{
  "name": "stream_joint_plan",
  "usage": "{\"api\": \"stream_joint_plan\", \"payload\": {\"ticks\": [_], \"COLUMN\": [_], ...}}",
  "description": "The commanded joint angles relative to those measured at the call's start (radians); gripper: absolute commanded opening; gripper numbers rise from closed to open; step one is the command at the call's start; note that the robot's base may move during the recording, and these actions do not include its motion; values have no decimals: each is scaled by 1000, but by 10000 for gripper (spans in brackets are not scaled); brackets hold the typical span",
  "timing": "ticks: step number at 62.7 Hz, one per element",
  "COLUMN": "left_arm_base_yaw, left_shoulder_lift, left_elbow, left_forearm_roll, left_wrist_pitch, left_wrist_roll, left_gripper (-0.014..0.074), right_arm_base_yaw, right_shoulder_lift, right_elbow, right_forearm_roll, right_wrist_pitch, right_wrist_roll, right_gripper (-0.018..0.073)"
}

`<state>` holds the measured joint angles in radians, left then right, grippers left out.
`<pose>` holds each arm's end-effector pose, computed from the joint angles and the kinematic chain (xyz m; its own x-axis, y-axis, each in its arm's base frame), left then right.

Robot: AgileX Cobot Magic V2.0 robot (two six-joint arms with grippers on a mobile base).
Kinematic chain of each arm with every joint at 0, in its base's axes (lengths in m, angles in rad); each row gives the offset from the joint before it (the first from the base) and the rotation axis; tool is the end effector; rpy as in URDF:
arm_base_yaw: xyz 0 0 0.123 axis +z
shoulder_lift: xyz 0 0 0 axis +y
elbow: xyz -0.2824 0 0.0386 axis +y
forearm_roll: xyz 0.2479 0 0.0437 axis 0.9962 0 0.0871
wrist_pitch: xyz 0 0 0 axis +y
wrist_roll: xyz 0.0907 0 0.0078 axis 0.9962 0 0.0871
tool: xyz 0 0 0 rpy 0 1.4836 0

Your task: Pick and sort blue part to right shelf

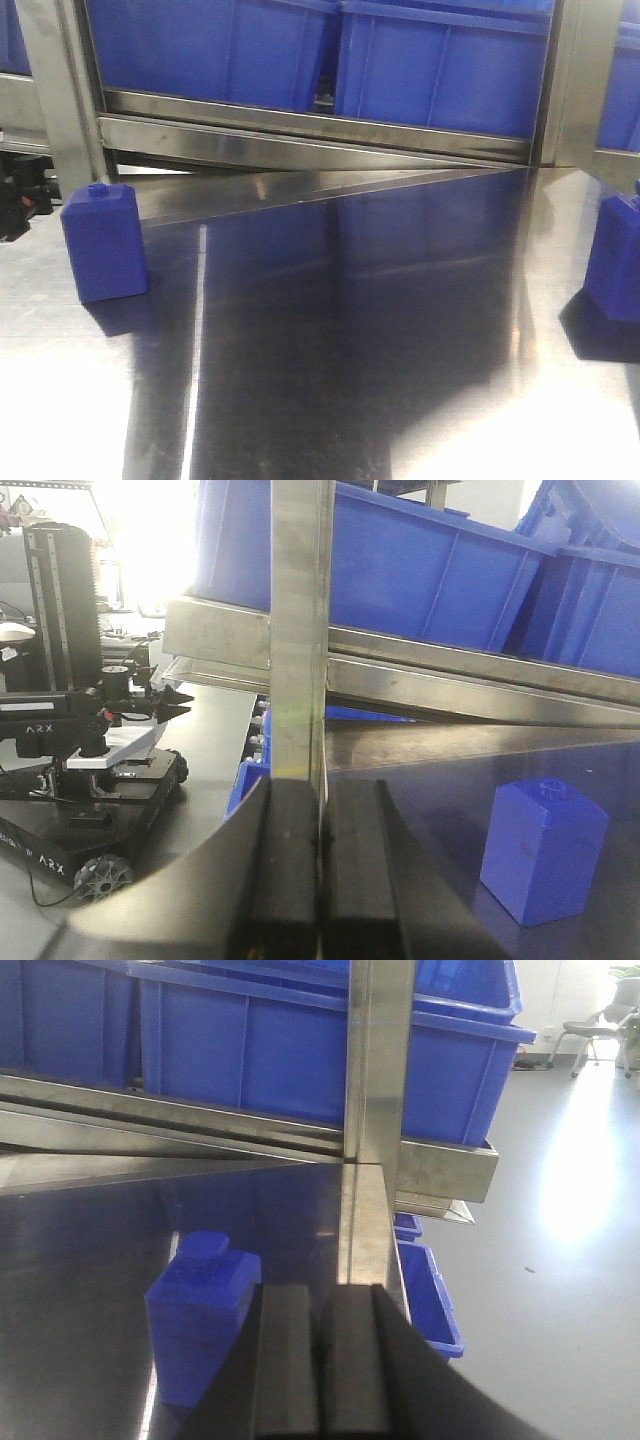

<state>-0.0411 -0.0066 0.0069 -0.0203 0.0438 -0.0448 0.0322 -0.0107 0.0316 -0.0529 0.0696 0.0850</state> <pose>0.0562 -0.0024 0.2072 0.0402 -0.0667 -0.9970 0.0447 0.9969 -0.0649 0.0570 0.0015 0.1967 -0.0041 0.0321 -0.9995 -0.0284 0.9991 0.0322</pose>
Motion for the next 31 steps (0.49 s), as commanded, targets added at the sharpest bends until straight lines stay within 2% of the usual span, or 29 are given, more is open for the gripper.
{"api": "stream_joint_plan", "payload": {"ticks": [1, 31], "left_arm_base_yaw": [-6, -6], "left_shoulder_lift": [-19, -19], "left_elbow": [24, 24], "left_forearm_roll": [-8, -8], "left_wrist_pitch": [-81, -105], "left_wrist_roll": [-2, -2], "left_gripper": [123, 123], "right_arm_base_yaw": [-4, -4], "right_shoulder_lift": [-21, -21], "right_elbow": [-23, -23], "right_forearm_roll": [-1, -1], "right_wrist_pitch": [-90, -90], "right_wrist_roll": [-6, -6], "right_gripper": [46, 46]}}
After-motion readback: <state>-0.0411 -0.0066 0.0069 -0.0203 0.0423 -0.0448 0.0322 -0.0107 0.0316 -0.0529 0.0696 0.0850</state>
